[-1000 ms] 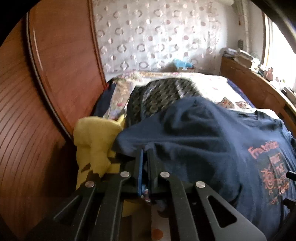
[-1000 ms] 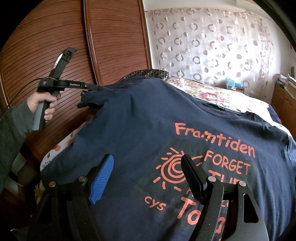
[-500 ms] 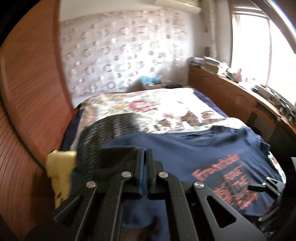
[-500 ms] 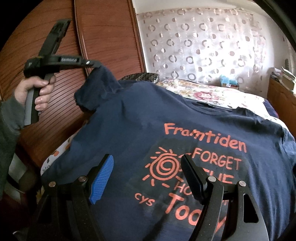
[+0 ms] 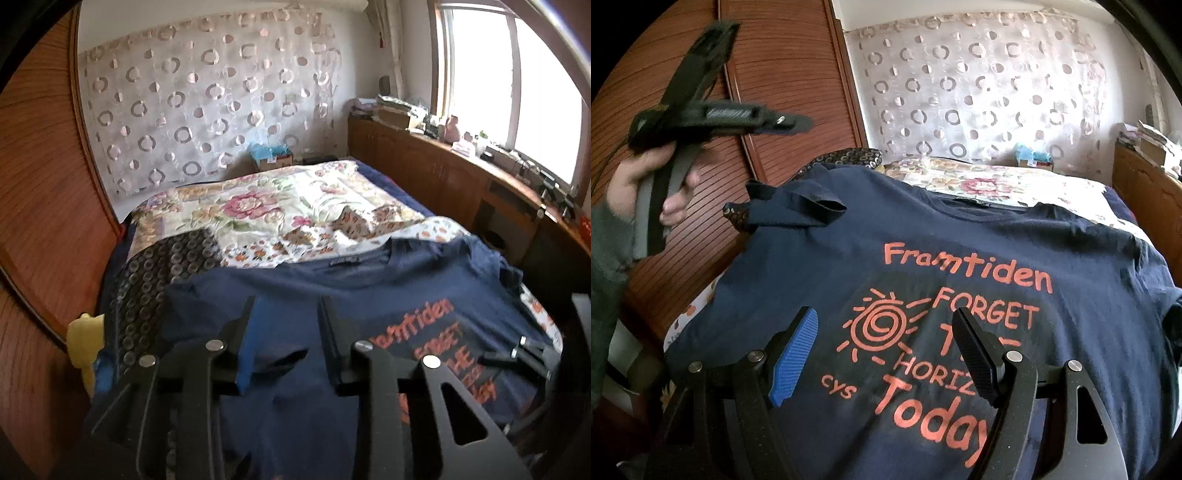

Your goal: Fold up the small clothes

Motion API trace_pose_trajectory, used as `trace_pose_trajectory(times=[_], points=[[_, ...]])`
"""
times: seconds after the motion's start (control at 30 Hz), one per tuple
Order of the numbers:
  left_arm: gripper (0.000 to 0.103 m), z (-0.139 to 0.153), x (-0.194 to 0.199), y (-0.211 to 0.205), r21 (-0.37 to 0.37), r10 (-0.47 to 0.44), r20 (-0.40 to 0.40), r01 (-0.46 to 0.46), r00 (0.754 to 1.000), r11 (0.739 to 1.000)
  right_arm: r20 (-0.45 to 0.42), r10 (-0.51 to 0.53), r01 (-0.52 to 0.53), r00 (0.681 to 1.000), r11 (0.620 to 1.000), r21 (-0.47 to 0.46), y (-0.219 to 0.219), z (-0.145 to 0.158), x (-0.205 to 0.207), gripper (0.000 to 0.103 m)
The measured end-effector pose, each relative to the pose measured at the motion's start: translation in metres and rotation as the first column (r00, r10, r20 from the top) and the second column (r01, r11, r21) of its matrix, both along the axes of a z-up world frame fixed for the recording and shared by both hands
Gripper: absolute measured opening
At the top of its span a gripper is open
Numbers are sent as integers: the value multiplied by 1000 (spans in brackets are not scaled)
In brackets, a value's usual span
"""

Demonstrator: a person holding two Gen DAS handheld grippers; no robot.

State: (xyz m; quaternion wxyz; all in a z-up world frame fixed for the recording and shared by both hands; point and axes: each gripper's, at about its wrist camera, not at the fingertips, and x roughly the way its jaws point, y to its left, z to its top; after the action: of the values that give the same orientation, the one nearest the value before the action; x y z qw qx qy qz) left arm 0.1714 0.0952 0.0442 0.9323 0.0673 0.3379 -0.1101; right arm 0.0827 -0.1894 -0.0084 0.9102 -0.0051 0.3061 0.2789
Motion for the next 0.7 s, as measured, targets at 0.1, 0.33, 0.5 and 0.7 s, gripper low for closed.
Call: trace_pose_trajectory(times=[0.1, 0.33, 0.5, 0.7], points=[[35, -5, -11, 14, 11, 26, -3, -26, 1000, 1000, 9, 30, -30, 999, 999, -11, 8, 4, 9, 77], [39, -13, -42, 62, -58, 108, 17, -107, 994, 993, 54, 121, -118, 991, 992, -42, 45, 23, 36, 77], [55, -14, -66, 87, -105, 156, 46, -150, 987, 983, 67, 199, -198, 978, 980, -18, 79, 34, 70, 69], [78, -16, -86, 98, -141, 165, 70, -154, 984, 978, 41, 266, -266, 963, 964, -2, 127, 36, 121, 52]])
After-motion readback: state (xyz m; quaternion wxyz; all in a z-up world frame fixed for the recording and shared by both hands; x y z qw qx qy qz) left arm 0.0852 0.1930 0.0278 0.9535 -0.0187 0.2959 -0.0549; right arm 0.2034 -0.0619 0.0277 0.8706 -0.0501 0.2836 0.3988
